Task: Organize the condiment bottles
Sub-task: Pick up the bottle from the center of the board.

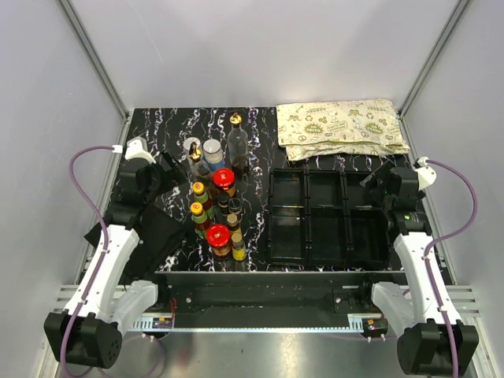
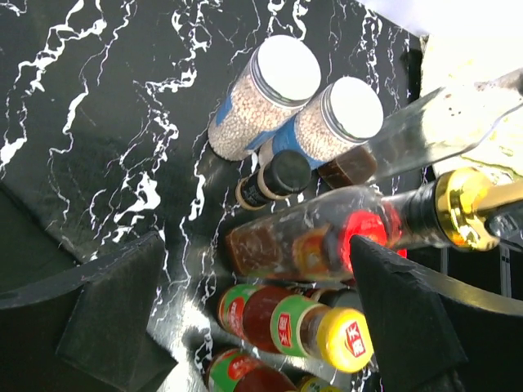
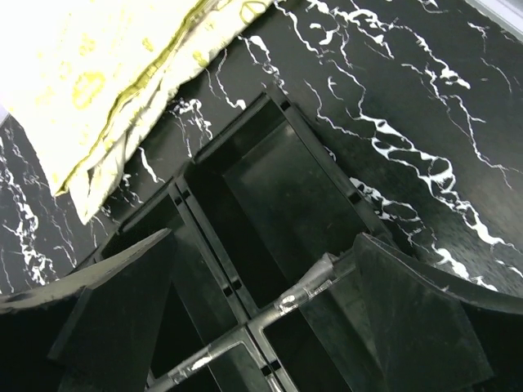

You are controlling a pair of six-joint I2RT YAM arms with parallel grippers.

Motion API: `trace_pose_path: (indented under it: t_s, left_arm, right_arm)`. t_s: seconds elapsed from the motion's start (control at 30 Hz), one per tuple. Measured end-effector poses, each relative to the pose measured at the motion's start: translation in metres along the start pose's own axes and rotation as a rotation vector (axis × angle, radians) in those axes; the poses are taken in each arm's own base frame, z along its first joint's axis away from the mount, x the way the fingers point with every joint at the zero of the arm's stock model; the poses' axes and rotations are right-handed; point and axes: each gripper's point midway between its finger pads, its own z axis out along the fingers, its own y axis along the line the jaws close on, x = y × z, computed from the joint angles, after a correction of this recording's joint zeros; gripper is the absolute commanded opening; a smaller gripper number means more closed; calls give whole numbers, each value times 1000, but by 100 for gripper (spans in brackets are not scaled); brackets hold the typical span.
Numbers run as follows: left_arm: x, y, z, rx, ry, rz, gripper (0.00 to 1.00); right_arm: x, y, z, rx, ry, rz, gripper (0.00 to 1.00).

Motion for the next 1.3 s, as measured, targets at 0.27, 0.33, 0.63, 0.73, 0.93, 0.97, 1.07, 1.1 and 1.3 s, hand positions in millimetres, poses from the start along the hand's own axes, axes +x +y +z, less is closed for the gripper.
trace_pose_path:
  t_s: [0.27,0.33,0.63,0.73,0.93,0.97,1.07,1.1,1.3]
  left_arm:
    - [-5,-1,-16,-5,13,13,99]
    - [-7,-1,-19,-12,18,26,99]
    - [2,5,-22,-32,59,47,99]
    - [2,4,-22,-31,62,46,99]
    - [0,0,-26,-10,49,38,99]
    - [-1,-1,-27,-6,45,38,99]
    - [-3,-3,-30,5,38,39,99]
    - [-3,-4,-31,14,41,43,99]
    - [-5,-12,-37,66,40,73,99]
  right_arm:
    - [-5,-3,-17,-13,-14,3,100]
    - [-4,-2,-22,-24,-13,-2,100]
    - [25,15,-22,-149,138,-100,100]
    - [38,29,-21,-231,215,-133,100]
    - [20,80,-33,-450,228,-176,100]
    - [15,88,-37,-490,216,-181,100]
    - [-1,123,-58,-653,171,-214,100]
    - [-3,138,-69,-725,160,-238,100]
    - [12,207,-117,-1029,152,-385,100]
